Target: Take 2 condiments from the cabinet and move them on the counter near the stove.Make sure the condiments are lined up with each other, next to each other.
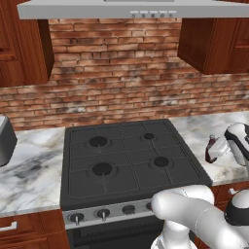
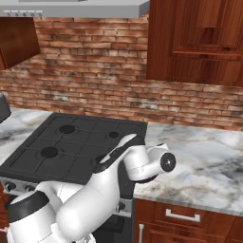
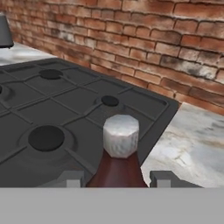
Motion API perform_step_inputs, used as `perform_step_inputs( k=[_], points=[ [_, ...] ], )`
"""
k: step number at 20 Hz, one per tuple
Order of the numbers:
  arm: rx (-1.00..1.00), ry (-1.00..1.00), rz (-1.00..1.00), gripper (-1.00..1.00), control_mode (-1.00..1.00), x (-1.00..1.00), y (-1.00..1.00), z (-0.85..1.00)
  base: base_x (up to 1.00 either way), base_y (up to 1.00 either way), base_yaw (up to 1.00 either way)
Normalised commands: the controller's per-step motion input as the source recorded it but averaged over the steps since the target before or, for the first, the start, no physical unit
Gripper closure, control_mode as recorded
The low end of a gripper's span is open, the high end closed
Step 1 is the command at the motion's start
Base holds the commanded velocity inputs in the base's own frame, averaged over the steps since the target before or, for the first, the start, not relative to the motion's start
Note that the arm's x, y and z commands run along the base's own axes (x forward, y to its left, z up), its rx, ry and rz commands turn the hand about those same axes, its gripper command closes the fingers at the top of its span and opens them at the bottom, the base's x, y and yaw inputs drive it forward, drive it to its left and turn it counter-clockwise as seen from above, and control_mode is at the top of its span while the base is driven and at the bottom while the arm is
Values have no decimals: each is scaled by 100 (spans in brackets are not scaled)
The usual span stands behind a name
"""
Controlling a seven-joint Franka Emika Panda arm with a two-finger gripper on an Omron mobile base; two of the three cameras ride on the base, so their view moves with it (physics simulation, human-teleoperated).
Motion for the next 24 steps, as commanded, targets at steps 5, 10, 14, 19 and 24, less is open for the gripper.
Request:
perform_step_inputs(
  k=[5, 10, 14, 19, 24],
  points=[
    [2, 0, 0, 100, -100, 11, -14, -11, 0, 0, 0],
    [1, 0, 0, 100, -100, 5, -11, -11, 0, 0, 0],
    [0, 0, 0, 100, -100, 3, -6, -15, 0, 0, 0],
    [0, 0, 0, 100, -100, 0, 0, -15, 0, 0, 0],
    [2, 0, 0, 100, -100, 1, -1, -14, 0, 0, 0]
  ],
)
